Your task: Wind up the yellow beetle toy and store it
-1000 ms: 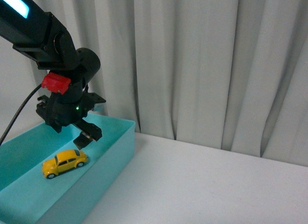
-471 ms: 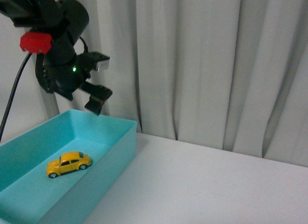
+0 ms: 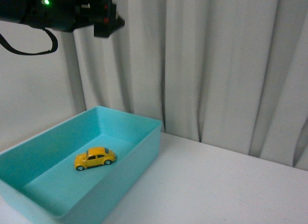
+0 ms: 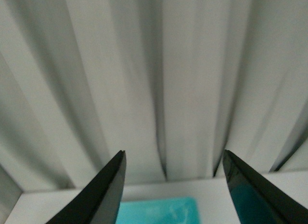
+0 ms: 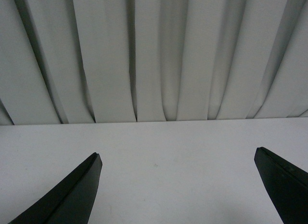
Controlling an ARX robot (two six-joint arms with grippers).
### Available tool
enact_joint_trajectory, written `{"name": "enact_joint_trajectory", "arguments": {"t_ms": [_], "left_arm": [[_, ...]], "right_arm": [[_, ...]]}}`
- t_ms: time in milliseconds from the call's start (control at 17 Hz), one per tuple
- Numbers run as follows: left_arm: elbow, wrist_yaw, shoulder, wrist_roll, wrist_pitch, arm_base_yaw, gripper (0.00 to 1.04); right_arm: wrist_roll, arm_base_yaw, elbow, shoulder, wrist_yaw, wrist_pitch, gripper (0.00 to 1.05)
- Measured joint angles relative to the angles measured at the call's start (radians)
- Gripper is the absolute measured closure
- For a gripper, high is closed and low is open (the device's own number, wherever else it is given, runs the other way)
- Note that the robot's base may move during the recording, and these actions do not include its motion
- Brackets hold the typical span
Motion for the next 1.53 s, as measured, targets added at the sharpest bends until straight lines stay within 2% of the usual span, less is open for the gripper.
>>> {"name": "enact_joint_trajectory", "arguments": {"t_ms": [59, 235, 412, 471, 765, 824, 882, 1529], "left_arm": [[-0.092, 0.002, -0.103, -0.035, 0.074, -0.004, 0.52], [-0.161, -0.009, -0.173, -0.056, 0.106, -0.017, 0.59], [-0.417, -0.081, -0.309, -0.096, 0.157, -0.089, 0.97], [-0.463, -0.098, -0.34, -0.102, 0.165, -0.106, 1.03], [-0.629, -0.169, -0.518, -0.105, 0.171, -0.179, 1.03], [-0.649, -0.23, -0.558, -0.106, 0.159, -0.224, 1.03], [-0.668, -0.248, -0.595, -0.105, 0.148, -0.268, 1.03], [-0.787, -0.261, -0.901, -0.106, -0.039, -0.264, 1.03]], "right_arm": [[0.0, 0.0, 0.0, 0.0, 0.0, 0.0, 0.07], [0.0, 0.0, 0.0, 0.0, 0.001, 0.0, 0.07], [0.0, 0.0, 0.0, 0.0, 0.0, 0.0, 0.07], [0.0, 0.0, 0.0, 0.0, 0.001, 0.0, 0.07], [0.0, 0.0, 0.0, 0.0, 0.0, 0.0, 0.07], [0.0, 0.0, 0.0, 0.0, 0.0, 0.0, 0.07], [0.0, 0.0, 0.0, 0.0, 0.0, 0.0, 0.07], [0.0, 0.0, 0.0, 0.0, 0.001, 0.0, 0.07]]}}
